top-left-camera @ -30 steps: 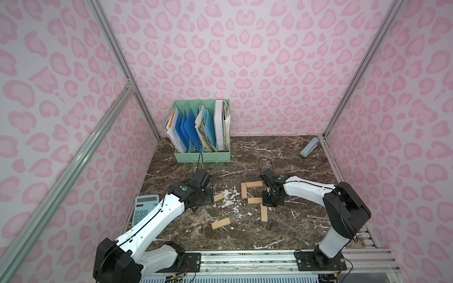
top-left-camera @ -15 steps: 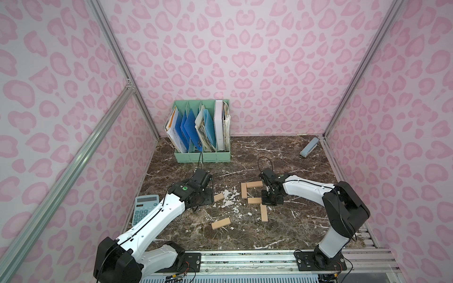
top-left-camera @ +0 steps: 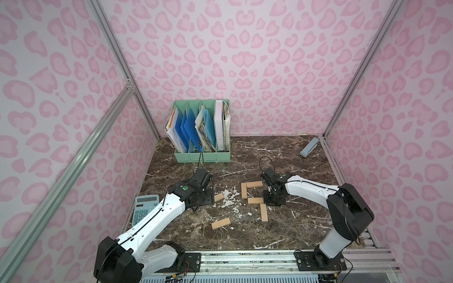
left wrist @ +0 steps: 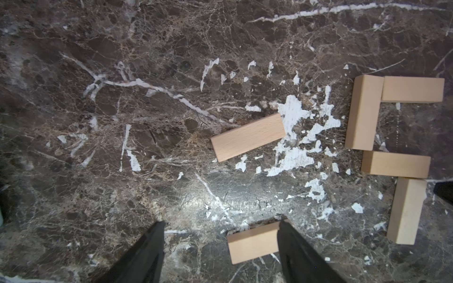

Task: Assemble the number 6 with building blocks
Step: Assemble the building block at the center of the board, then pick up the building block from the center of the board.

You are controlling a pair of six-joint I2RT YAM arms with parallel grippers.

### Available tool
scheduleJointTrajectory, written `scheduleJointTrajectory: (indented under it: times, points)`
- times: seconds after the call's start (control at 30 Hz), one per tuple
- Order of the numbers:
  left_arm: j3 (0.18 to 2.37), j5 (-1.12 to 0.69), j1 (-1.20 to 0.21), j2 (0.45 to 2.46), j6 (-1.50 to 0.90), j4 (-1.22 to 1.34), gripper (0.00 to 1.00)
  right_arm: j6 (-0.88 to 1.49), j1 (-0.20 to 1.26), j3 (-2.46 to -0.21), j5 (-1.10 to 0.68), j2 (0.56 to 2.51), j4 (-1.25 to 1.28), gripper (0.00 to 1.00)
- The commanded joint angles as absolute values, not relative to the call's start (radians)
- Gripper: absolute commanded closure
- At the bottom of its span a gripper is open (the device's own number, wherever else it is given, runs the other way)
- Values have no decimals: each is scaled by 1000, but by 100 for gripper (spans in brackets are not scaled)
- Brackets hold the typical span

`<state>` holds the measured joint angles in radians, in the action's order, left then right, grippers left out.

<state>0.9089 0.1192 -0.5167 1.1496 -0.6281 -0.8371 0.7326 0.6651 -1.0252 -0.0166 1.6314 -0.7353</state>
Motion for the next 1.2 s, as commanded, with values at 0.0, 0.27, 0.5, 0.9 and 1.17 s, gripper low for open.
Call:
scheduleJointTrajectory:
  times: [0.0, 0.27, 0.5, 0.9, 1.17]
  points:
    - [893, 75, -520, 1113, -512, -838, 23, 751, 653, -1055, 74, 1532, -878, 34]
    - [769, -233, -663, 1088, -92, -661, 24, 703, 440, -1103, 63, 1321, -942, 34]
    - [888, -248, -681, 1325, -17, -746, 29, 642, 343, -1086, -2, 1278, -918, 35]
    - [996, -275, -724, 1427, 187, -886, 31, 617, 285, -1026, -17, 1238, -888, 35]
    - [1021, -272, -762, 1509, 271, -916, 34, 598, 270, -1037, -37, 1256, -853, 35]
